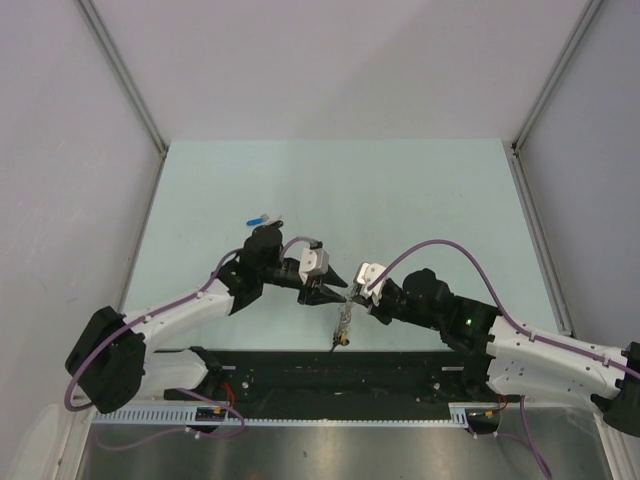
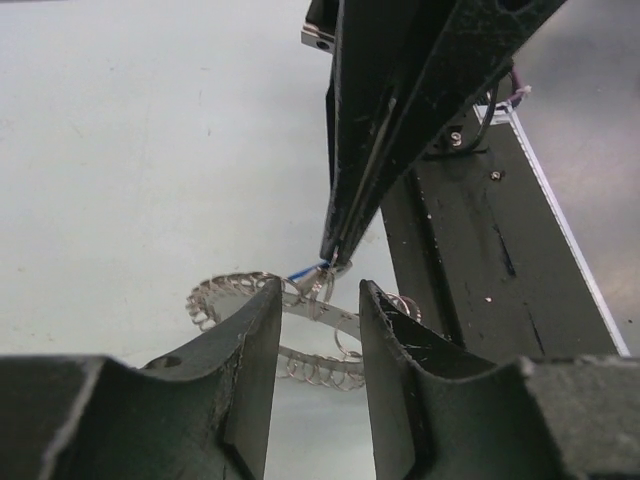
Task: Put the keys on the keyring
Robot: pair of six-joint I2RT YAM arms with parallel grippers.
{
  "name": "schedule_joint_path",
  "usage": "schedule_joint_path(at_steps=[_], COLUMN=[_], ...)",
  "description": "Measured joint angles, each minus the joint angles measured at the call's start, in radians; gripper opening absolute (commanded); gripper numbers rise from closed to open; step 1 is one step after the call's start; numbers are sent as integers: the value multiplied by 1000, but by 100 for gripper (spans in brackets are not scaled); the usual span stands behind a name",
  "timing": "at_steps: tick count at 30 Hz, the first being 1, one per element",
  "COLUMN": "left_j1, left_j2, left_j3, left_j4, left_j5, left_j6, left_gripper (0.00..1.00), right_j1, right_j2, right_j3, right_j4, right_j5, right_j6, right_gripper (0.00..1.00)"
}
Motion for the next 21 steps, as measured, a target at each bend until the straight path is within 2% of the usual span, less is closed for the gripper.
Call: schedule_joint_path(at_steps=[8,17,21], left_j1=[0,-1,-3], left_j2=[78,93,103], left_j3=[79,89,95], left_j4=[-111,-183,-193], left_j5=[26,26,26], left_j6=[92,126,126], left_gripper=[30,28,22], right_j1=[0,0,0], right_j2=[0,0,0], right_j3=[0,0,0], right_j4=[0,0,0], right_j5=[-3,-4,-4], right_j6=[0,0,0], right_gripper=[0,0,0])
